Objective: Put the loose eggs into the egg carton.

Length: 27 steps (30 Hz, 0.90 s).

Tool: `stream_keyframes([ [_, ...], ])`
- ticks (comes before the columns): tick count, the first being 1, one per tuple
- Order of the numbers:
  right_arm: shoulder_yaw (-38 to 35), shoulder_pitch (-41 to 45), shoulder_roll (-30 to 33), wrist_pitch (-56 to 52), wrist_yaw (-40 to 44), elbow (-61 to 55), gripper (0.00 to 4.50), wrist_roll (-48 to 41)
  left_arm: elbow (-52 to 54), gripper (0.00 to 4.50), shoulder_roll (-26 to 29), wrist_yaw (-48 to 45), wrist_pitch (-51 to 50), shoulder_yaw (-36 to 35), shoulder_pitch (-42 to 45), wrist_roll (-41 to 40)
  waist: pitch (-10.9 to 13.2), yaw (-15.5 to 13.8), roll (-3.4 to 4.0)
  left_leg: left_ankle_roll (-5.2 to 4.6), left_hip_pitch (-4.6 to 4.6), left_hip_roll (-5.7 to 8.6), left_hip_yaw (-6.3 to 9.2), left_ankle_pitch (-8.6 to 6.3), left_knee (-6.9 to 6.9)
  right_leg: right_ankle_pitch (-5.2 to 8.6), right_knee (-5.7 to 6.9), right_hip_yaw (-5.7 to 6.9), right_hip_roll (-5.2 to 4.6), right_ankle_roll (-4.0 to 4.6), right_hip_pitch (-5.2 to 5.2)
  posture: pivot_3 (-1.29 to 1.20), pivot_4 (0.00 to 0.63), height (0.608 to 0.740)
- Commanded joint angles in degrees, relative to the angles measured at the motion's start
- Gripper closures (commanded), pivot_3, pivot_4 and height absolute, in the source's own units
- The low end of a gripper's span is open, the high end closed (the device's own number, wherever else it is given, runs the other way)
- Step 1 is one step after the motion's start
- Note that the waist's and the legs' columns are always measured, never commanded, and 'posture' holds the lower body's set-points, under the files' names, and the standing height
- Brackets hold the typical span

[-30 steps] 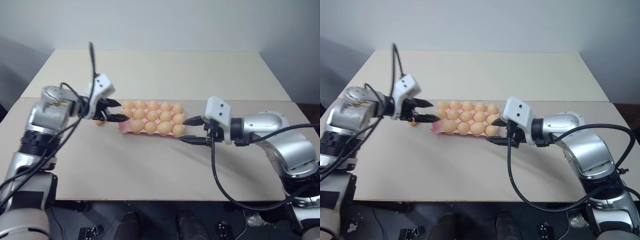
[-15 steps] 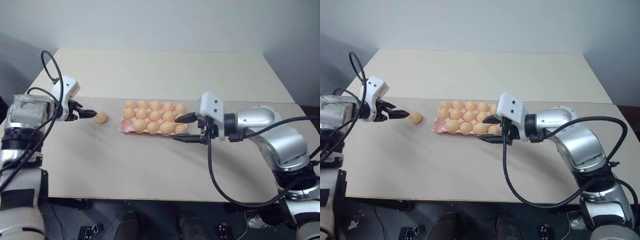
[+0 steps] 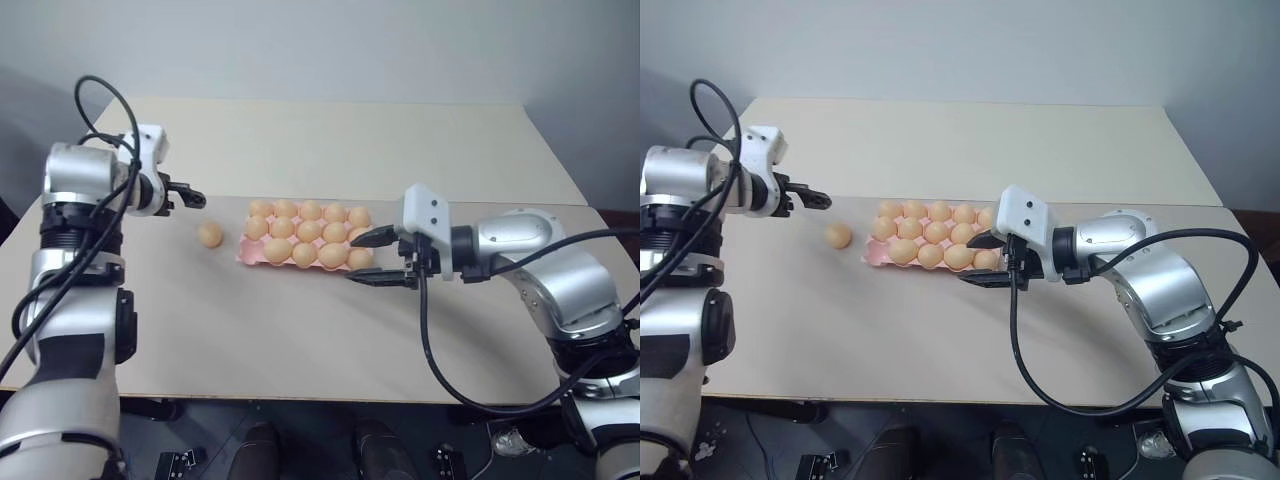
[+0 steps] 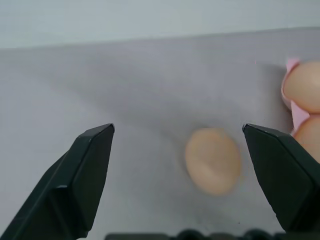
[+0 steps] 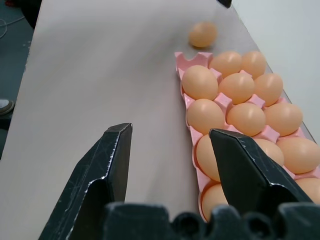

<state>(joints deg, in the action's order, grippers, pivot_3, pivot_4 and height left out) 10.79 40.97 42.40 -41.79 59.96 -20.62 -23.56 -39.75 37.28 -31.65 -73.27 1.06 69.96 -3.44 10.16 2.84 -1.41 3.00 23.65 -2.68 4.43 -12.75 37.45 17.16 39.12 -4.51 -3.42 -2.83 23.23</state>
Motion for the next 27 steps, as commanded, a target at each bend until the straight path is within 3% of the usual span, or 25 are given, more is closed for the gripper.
stream_keyframes([
  [1, -1.0, 1.8, 1.2, 0.6, 1.1, -0.5, 1.54, -0.3, 3.1, 0.04, -0.5, -0.4, -6.8, 1.8, 1.5, -1.3, 0.0, 0.0, 0.0, 0.0, 0.01, 0.0, 0.02, 0.0, 0.0, 0.0, 0.0, 0.02, 0.0, 0.0, 0.0, 0.0, 0.15, 0.74],
  [8, -1.5, 2.0, 1.4, 0.8, 1.9, -0.4, 1.54, -0.7, 4.4, 0.04, -1.6, 1.8, -7.5, 2.4, -1.0, -1.8, 0.0, 0.1, 0.0, 0.13, 0.06, 0.0, 0.1, 0.07, 0.0, 0.0, 0.0, 0.1, -0.01, 0.0, 0.0, 0.0, 0.15, 0.74],
  [25, -2.2, 1.5, 1.5, 0.5, 1.1, -1.4, 1.54, -1.2, -17.4, 0.04, -6.6, 12.4, 11.2, -4.1, 2.9, -0.6, 0.0, -0.2, 0.0, 0.22, 0.12, 0.05, 0.14, 0.13, 0.01, 0.0, -0.02, 0.2, -0.09, 0.0, 0.0, 0.0, 0.15, 0.74],
  [27, -2.5, 1.1, 1.6, 0.3, 1.0, -1.9, 1.54, -1.4, -18.7, 0.48, -6.2, 12.9, 13.0, -4.6, 3.5, -0.6, 0.0, -0.2, 0.0, 0.22, 0.12, 0.05, 0.15, 0.13, 0.0, 0.0, -0.01, 0.21, -0.09, 0.0, 0.0, 0.0, 0.15, 0.74],
])
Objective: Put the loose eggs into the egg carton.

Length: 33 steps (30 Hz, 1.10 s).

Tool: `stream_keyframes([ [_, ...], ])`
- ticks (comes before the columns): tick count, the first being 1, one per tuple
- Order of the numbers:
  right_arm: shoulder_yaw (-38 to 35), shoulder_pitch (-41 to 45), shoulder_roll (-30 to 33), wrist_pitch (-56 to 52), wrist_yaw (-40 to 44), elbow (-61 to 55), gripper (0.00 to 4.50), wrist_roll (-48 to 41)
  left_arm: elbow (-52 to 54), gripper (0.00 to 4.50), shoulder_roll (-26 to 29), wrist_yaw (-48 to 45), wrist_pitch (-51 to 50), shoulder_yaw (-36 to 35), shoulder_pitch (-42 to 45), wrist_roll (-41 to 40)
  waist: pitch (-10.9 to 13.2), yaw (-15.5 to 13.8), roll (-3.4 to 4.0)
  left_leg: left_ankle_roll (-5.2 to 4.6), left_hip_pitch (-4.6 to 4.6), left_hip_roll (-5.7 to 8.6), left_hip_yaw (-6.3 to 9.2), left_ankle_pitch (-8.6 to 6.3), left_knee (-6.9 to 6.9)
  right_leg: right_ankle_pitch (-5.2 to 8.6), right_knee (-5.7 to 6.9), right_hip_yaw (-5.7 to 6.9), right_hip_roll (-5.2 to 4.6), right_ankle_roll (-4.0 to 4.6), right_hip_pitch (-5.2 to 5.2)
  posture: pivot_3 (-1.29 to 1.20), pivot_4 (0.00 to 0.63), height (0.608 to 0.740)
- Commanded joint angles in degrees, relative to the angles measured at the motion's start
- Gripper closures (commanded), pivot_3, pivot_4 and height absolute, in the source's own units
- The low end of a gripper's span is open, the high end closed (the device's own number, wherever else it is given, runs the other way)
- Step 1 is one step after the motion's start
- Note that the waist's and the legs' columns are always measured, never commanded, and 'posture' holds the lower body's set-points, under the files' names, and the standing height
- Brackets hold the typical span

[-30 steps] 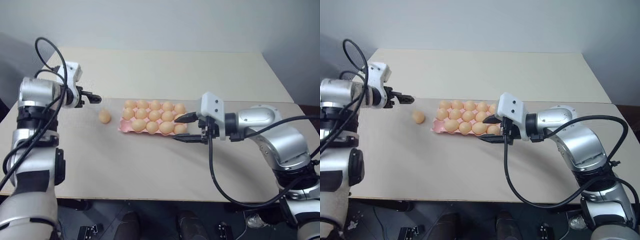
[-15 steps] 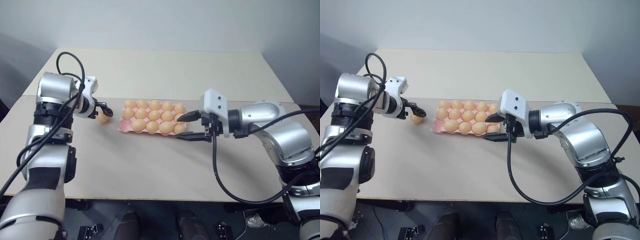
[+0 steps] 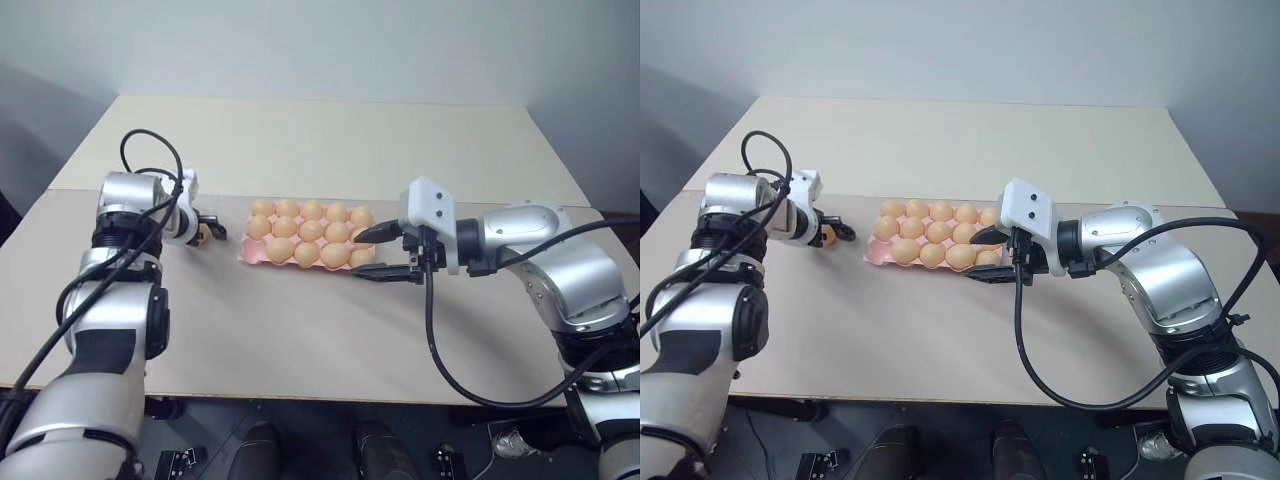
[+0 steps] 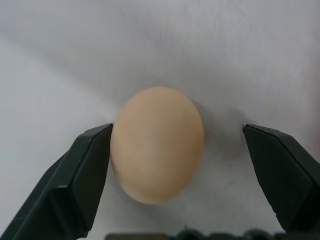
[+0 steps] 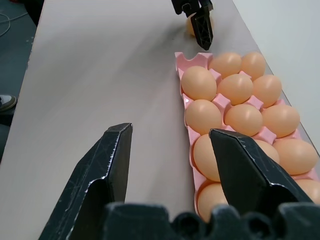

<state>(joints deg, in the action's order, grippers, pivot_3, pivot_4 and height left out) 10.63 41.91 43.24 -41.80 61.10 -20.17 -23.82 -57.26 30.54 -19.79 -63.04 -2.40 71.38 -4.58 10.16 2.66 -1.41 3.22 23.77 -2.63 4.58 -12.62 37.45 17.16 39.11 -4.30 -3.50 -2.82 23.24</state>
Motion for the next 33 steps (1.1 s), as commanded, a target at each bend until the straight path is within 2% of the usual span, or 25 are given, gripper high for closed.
stream_keyframes([
  [1, -2.5, 0.1, 0.8, 0.2, -0.3, -2.4, 1.54, -1.3, -1.6, 0.65, 0.6, 1.0, 3.1, -1.0, 2.4, 0.7, 0.0, 0.0, 0.0, 0.0, 0.0, 0.0, 0.0, 0.0, 0.0, 0.0, 0.0, 0.0, 0.0, 0.0, 0.0, 0.0, 0.15, 0.74],
  [6, -3.5, -0.3, 0.6, -0.7, -1.2, -2.6, 1.54, -1.8, -1.1, 2.15, 1.0, -0.3, 3.0, 0.4, 2.8, 1.2, 0.0, 0.0, 0.0, 0.02, 0.01, 0.01, 0.0, 0.01, 0.0, 0.0, 0.05, 0.01, 0.0, 0.0, 0.0, 0.0, 0.15, 0.74],
  [12, -3.5, -0.5, 0.9, -0.7, -2.0, -2.4, 1.54, -2.1, 4.7, 2.15, 2.8, -7.2, -0.3, 3.8, 2.6, 1.1, 0.0, 0.1, 0.0, 0.04, 0.01, 0.01, 0.02, 0.03, 0.0, 0.0, 0.06, 0.03, 0.0, 0.0, 0.0, 0.0, 0.15, 0.74],
  [16, -3.8, -0.9, 1.1, -0.4, -1.9, -2.1, 1.54, -2.4, 16.4, 2.15, 8.0, -19.3, -0.8, 9.4, -0.7, -0.6, 0.0, 0.4, 0.0, 0.29, 0.02, 0.0, 0.03, 0.17, -0.1, 0.0, 0.06, 0.04, 0.0, 0.0, 0.01, 0.0, 0.15, 0.74],
  [19, -3.8, -1.6, 1.8, 1.0, -1.4, -1.9, 1.54, -2.0, 27.3, 2.15, 14.2, -33.0, 1.1, 12.7, -5.0, -4.4, 0.0, 0.9, 0.01, 0.43, -0.01, -0.01, 0.05, 0.25, -0.27, 0.0, 0.07, 0.05, 0.0, 0.0, 0.01, 0.0, 0.15, 0.74],
  [21, -4.4, -2.6, 2.3, 1.5, -1.2, -2.2, 1.54, -2.2, 33.3, 2.15, 17.5, -42.3, 7.2, 13.5, -8.9, -7.0, 0.0, 1.2, 0.02, 0.51, -0.03, -0.03, 0.06, 0.29, -0.37, 0.0, 0.07, 0.07, 0.0, 0.0, 0.01, 0.0, 0.15, 0.74],
  [23, -4.6, -3.0, 2.5, 1.7, -1.2, -2.2, 1.54, -2.2, 35.8, 2.15, 19.2, -47.3, 10.6, 14.4, -10.7, -7.6, 0.0, 1.2, 0.02, 0.6, -0.05, -0.06, 0.06, 0.35, -0.42, 0.0, 0.04, 0.11, 0.0, 0.01, 0.01, 0.0, 0.15, 0.74],
  [28, -5.1, -4.1, 2.8, 1.6, -2.1, -3.1, 1.54, -2.2, 38.0, 2.15, 19.2, -57.3, 21.3, 16.6, -12.2, -7.3, 0.0, 0.7, 0.02, 0.6, -0.03, -0.05, 0.09, 0.35, -0.37, 0.0, -0.12, 0.13, 0.0, 0.0, -0.01, 0.0, 0.15, 0.74],
  [33, -6.1, -5.5, 2.7, 0.8, -3.8, -5.2, 1.54, -2.8, 36.3, 2.15, 17.1, -59.2, 24.5, 19.7, -12.0, -4.2, 0.0, 0.8, 0.02, 0.56, -0.03, -0.05, 0.09, 0.34, -0.35, 0.0, -0.11, 0.13, 0.0, 0.0, -0.01, 0.0, 0.15, 0.74],
])
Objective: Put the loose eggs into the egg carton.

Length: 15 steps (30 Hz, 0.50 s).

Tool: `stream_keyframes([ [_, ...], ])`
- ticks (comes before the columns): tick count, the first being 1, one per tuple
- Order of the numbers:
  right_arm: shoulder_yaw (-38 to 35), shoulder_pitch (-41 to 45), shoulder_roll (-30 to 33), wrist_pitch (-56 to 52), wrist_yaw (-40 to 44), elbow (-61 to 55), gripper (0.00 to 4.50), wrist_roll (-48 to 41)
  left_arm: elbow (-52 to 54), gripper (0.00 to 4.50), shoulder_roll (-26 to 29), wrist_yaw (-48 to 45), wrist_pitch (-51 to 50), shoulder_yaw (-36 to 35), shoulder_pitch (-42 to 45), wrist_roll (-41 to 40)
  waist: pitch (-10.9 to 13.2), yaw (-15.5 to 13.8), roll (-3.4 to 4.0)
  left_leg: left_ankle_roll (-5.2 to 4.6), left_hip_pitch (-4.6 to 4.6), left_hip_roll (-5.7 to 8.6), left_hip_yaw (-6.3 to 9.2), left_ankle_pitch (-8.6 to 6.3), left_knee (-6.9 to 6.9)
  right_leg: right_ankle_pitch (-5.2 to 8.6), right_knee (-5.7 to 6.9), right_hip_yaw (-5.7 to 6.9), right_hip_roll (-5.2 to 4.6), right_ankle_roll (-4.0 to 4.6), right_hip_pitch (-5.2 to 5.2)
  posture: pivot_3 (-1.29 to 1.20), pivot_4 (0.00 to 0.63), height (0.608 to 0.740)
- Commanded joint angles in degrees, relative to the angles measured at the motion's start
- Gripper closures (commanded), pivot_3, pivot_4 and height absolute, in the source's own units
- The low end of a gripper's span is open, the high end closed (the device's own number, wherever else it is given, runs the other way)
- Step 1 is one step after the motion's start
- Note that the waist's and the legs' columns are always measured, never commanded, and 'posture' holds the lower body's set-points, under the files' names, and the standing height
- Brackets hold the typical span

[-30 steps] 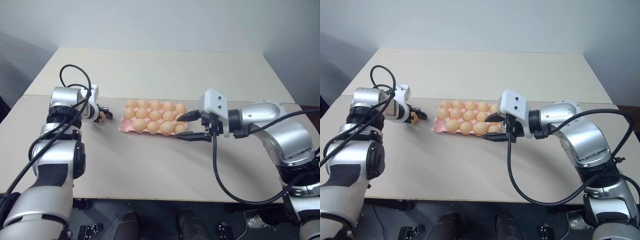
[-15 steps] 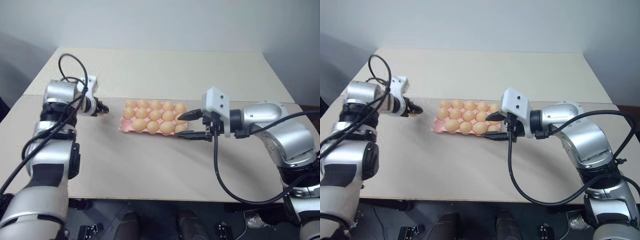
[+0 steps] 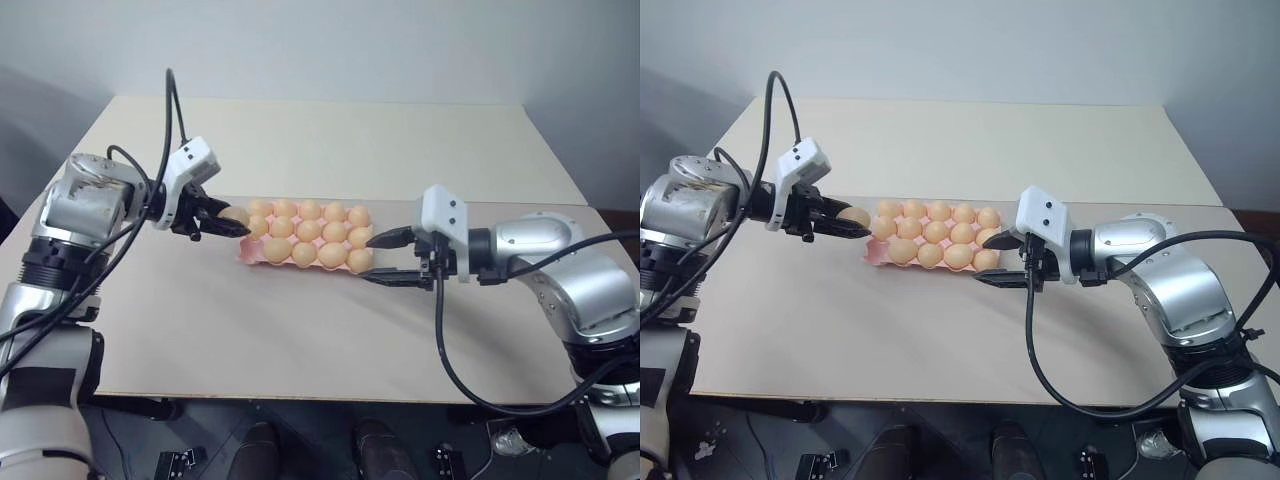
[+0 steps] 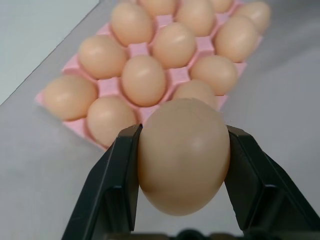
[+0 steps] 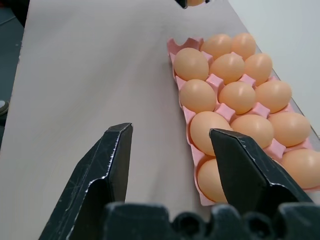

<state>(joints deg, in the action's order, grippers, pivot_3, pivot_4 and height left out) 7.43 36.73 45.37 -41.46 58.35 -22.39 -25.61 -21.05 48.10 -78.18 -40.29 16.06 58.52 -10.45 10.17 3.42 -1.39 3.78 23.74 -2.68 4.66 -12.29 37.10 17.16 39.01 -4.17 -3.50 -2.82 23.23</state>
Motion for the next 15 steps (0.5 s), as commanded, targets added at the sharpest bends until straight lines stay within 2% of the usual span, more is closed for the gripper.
stream_keyframes([
  [1, -3.0, -0.5, 0.5, 0.2, -1.3, -3.2, 1.54, -1.0, -0.4, 2.15, -0.7, -0.7, 2.2, 1.6, 0.8, 2.3, 0.0, 0.0, 0.0, 0.0, 0.01, 0.0, 0.0, 0.0, 0.01, 0.0, 0.0, 0.0, 0.0, 0.0, 0.0, 0.0, 0.15, 0.74],
  [7, -4.0, -1.6, 0.6, -0.3, -2.7, -4.5, 1.54, -1.6, -5.1, 2.15, -3.4, 1.8, 7.2, 2.6, 0.2, 6.1, 0.0, 0.2, 0.0, -0.08, 0.01, 0.0, 0.01, -0.04, 0.04, 0.0, 0.04, 0.0, 0.01, 0.0, 0.01, 0.0, 0.15, 0.74],
  [15, -4.0, -1.7, 0.4, -0.2, -3.4, -4.7, 1.54, -1.9, -7.4, 2.15, -4.1, 1.6, 8.6, 3.5, 0.4, 9.3, 0.0, 0.3, 0.0, -0.09, 0.01, 0.0, 0.02, -0.04, 0.03, 0.0, 0.05, 0.0, 0.01, 0.0, 0.01, 0.0, 0.15, 0.74],
])
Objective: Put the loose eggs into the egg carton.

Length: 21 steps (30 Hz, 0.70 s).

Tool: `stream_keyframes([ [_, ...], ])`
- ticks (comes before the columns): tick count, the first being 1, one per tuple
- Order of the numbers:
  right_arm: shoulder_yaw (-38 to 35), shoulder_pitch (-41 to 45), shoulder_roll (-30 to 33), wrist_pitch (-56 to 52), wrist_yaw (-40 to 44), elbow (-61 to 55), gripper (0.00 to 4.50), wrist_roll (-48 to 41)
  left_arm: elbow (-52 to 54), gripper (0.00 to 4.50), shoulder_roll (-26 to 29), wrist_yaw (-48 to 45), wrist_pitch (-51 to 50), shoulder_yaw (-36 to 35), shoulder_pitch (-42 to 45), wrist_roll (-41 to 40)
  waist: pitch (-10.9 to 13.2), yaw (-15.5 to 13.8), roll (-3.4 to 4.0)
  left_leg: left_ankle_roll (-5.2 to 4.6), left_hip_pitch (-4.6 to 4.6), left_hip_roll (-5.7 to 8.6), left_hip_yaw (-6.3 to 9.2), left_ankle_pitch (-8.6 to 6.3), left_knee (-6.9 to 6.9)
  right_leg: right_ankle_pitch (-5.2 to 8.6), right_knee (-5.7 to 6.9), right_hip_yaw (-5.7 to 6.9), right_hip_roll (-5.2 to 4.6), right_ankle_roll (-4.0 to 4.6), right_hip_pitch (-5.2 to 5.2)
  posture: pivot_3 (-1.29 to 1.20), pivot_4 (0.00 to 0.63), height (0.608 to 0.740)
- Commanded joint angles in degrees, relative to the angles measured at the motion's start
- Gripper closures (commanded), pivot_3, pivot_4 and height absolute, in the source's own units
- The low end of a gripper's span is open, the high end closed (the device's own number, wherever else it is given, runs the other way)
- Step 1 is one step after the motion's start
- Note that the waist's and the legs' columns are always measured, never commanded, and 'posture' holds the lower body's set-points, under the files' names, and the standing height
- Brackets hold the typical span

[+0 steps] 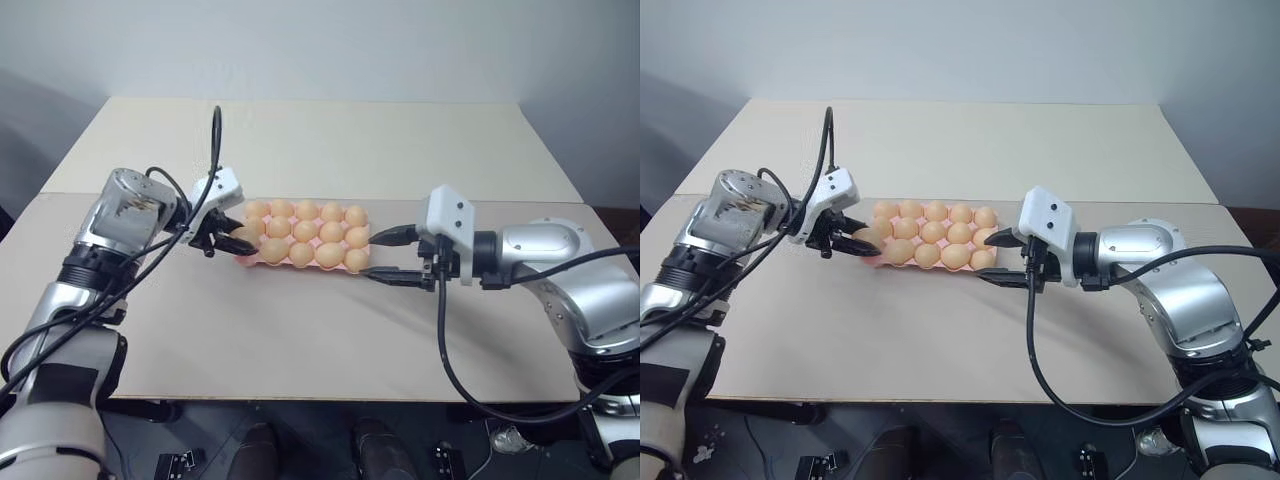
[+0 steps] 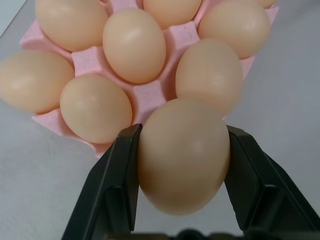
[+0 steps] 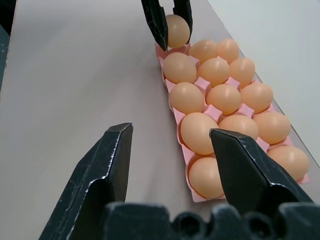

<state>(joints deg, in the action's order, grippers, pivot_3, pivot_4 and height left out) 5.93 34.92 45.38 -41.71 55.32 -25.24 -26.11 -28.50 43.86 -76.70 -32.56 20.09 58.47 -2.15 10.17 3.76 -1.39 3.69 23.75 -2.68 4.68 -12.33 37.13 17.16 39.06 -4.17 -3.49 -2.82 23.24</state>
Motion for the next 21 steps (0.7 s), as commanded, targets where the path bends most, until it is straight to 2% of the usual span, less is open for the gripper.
stream_keyframes([
  [1, -2.5, 0.1, 0.3, 0.1, -0.4, -1.9, 1.54, -1.3, -0.2, 2.15, -0.1, 0.5, 1.3, -0.6, 0.3, 1.4, 0.0, 0.0, 0.0, 0.0, 0.0, 0.0, 0.0, 0.0, 0.0, 0.0, 0.0, 0.0, 0.0, 0.0, 0.0, 0.0, 0.15, 0.74],
  [4, -2.5, 0.1, 0.2, 0.2, -0.6, -2.0, 1.54, -1.5, -1.2, 1.6, -1.1, 2.5, 1.3, -1.1, 0.4, 2.3, 0.0, 0.0, 0.0, 0.0, 0.0, 0.0, 0.0, 0.0, 0.0, 0.0, 0.0, 0.0, 0.0, 0.0, 0.0, 0.0, 0.15, 0.74],
  [9, -2.7, 0.0, 0.3, 0.3, -0.8, -2.2, 1.54, -1.8, -0.2, 0.02, -1.0, 2.7, 0.9, -2.6, 0.4, 1.9, 0.0, 0.0, 0.0, 0.0, 0.01, 0.0, 0.01, 0.0, 0.01, 0.0, 0.03, 0.0, 0.0, 0.0, 0.0, 0.0, 0.15, 0.74],
  [13, -2.7, 0.1, 0.2, 0.4, -1.0, -2.3, 1.54, -2.3, 1.6, 0.02, 1.4, 2.5, -1.9, -5.7, 1.9, 0.5, 0.0, 0.2, 0.0, -0.01, 0.0, 0.0, 0.01, 0.0, 0.0, 0.0, 0.03, 0.0, 0.0, 0.0, 0.0, 0.0, 0.15, 0.74],
  [18, -2.5, 0.3, 0.4, 1.2, -0.2, -1.7, 1.54, -2.7, 8.9, 0.02, 7.6, 0.1, -7.4, -10.9, 1.7, -3.2, 0.0, 0.3, 0.0, -0.01, 0.0, -0.03, 0.02, -0.01, -0.02, 0.0, 0.1, 0.01, 0.03, 0.0, 0.02, 0.0, 0.15, 0.74],
  [21, -1.6, 1.0, 0.3, 2.3, 1.0, -0.1, 1.54, -2.3, 16.2, 0.02, 12.8, -0.9, -9.0, -17.1, -4.1, -7.4, 0.0, 0.4, 0.01, -0.01, 0.0, -0.03, 0.02, -0.01, -0.02, 0.0, 0.1, 0.01, 0.02, 0.0, 0.01, 0.0, 0.15, 0.74],
])
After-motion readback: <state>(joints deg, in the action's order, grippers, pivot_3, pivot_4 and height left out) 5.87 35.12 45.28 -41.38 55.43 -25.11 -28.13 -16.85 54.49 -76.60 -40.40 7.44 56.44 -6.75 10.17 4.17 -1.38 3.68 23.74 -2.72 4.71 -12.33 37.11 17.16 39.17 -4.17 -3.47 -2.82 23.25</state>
